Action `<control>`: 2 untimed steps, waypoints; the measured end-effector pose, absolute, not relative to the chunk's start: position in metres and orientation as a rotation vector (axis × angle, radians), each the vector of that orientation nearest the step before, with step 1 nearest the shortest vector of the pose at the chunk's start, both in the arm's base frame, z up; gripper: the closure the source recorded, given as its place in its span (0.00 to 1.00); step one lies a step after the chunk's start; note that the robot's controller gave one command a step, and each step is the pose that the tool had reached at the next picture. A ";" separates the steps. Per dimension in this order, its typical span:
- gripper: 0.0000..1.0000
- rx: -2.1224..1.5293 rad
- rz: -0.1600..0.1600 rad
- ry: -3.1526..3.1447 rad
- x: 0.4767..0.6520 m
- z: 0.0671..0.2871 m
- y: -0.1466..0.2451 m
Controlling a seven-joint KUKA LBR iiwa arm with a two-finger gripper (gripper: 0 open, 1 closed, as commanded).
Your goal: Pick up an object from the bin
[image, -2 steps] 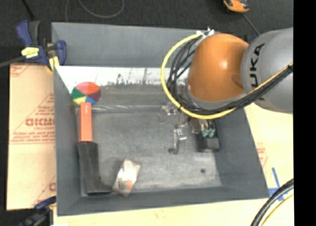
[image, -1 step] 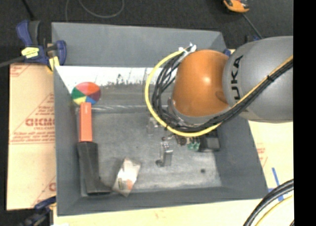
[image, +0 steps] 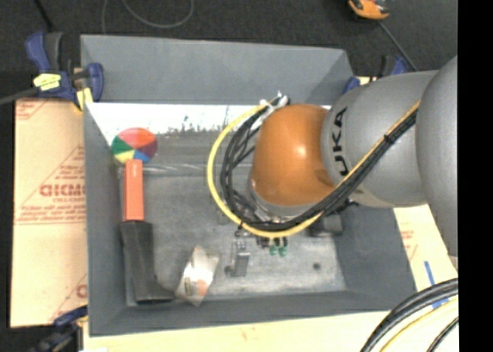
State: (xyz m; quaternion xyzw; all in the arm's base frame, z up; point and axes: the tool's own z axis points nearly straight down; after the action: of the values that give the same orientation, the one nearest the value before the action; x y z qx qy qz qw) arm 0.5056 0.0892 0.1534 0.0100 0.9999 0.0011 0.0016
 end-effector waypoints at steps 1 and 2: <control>0.00 -0.101 -0.001 3.139 0.501 0.134 0.112; 0.00 0.085 0.005 3.136 0.484 0.097 0.114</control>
Offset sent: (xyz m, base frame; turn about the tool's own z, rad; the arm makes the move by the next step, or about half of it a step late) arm -0.0311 0.0224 -0.0719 0.0566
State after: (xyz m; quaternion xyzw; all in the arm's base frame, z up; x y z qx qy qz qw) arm 0.4839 0.1138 0.0970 0.0270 0.9996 0.0014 0.0025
